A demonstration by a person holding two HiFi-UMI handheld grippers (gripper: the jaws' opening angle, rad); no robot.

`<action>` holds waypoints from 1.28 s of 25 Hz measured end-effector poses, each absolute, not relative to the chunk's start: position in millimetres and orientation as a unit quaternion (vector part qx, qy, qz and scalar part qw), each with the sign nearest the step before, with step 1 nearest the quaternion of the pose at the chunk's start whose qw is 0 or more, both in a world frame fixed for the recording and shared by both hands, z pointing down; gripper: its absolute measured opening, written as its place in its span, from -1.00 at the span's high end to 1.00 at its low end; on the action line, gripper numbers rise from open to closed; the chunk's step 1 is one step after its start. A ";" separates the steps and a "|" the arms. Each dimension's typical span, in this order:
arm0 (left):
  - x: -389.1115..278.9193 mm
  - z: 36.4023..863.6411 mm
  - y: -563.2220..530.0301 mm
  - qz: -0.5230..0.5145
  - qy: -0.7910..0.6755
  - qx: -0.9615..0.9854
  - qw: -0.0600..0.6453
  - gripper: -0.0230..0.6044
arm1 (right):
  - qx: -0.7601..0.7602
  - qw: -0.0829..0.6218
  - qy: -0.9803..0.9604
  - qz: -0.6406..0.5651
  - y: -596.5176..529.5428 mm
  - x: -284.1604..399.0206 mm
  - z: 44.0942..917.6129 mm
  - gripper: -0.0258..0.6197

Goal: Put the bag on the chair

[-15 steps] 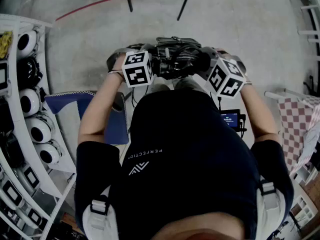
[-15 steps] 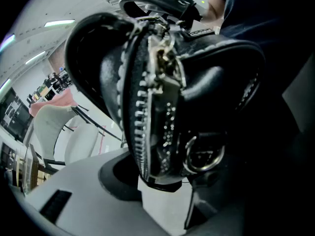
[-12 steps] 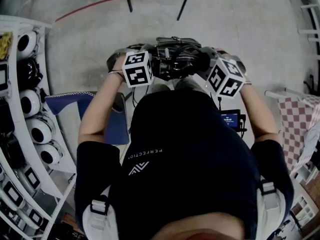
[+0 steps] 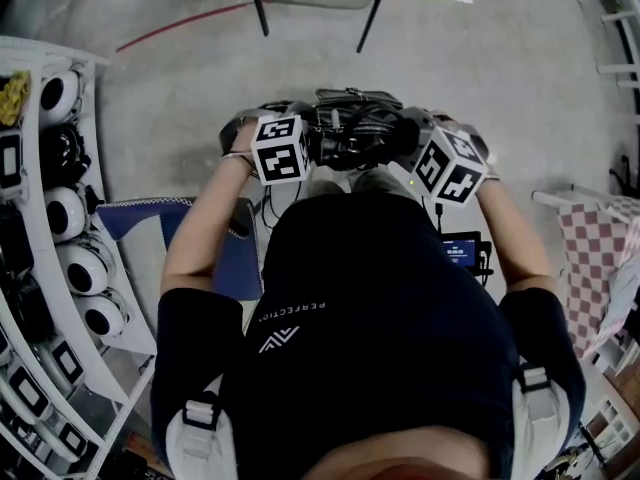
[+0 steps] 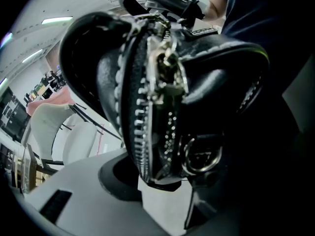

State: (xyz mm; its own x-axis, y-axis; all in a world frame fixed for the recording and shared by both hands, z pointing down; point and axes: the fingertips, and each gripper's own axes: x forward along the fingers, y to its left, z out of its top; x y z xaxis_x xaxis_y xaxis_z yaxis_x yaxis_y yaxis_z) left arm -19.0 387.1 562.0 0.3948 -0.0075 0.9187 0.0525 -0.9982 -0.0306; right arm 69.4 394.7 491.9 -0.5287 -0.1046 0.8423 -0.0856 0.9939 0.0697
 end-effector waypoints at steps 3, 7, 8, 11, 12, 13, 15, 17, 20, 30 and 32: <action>-21.2 564.4 381.0 -0.554 -0.009 -0.832 0.029 0.15 | 0.055 0.482 -0.874 -0.010 388.6 66.8 493.5 0.55; -21.9 568.1 373.7 -0.557 -0.001 -0.830 0.027 0.16 | 0.053 0.483 -0.874 -0.007 380.8 67.1 497.8 0.55; -22.0 569.1 371.4 -0.558 0.000 -0.830 0.025 0.16 | 0.051 0.483 -0.874 -0.006 378.2 67.3 498.8 0.56; -23.6 572.4 361.9 -0.560 0.003 -0.828 0.020 0.16 | 0.045 0.480 -0.876 -0.008 367.4 65.4 501.6 0.56; -24.6 573.2 358.2 -0.561 0.004 -0.828 0.019 0.16 | 0.042 0.480 -0.876 -0.009 363.5 64.3 502.4 0.56; -25.6 573.7 354.3 -0.562 0.005 -0.827 0.017 0.16 | 0.040 0.479 -0.877 -0.010 359.3 63.4 503.1 0.56; -27.4 573.4 345.1 -0.564 0.009 -0.826 0.015 0.16 | 0.036 0.478 -0.877 -0.013 348.9 62.4 503.6 0.56; -27.7 572.3 336.4 -0.567 0.014 -0.824 0.012 0.16 | 0.032 0.477 -0.878 -0.016 339.1 62.5 503.3 0.56; -27.5 570.1 324.4 -0.573 0.023 -0.819 0.008 0.17 | 0.024 0.476 -0.879 -0.022 325.9 63.9 501.6 0.56; -25.5 560.6 285.3 -0.587 0.058 -0.808 -0.003 0.18 | 0.002 0.471 -0.880 -0.062 282.6 66.8 490.2 0.57; -25.7 558.3 276.8 -0.591 0.061 -0.805 -0.005 0.18 | 0.000 0.470 -0.880 -0.071 273.6 66.7 487.3 0.57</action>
